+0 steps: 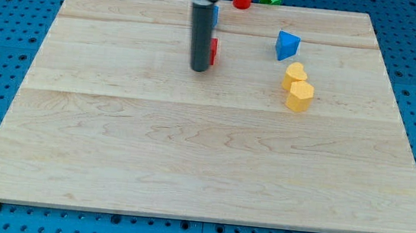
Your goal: Move red star towards top center
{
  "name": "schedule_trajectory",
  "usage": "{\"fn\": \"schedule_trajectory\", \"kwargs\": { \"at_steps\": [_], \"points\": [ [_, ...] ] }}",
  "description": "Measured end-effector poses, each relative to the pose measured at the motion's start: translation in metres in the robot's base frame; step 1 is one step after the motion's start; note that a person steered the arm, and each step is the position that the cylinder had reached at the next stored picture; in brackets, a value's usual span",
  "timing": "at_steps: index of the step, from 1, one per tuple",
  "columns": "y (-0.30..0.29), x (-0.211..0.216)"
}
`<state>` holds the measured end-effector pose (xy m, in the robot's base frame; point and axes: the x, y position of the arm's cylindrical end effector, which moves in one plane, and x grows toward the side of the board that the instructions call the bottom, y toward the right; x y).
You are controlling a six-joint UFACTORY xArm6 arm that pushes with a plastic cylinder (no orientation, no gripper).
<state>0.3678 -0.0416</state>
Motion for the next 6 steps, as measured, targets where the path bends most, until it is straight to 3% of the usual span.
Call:
{"fn": "schedule_trajectory", "kwargs": {
  "at_steps": [6],
  "points": [
    [0.085,-0.095]
  ]
}}
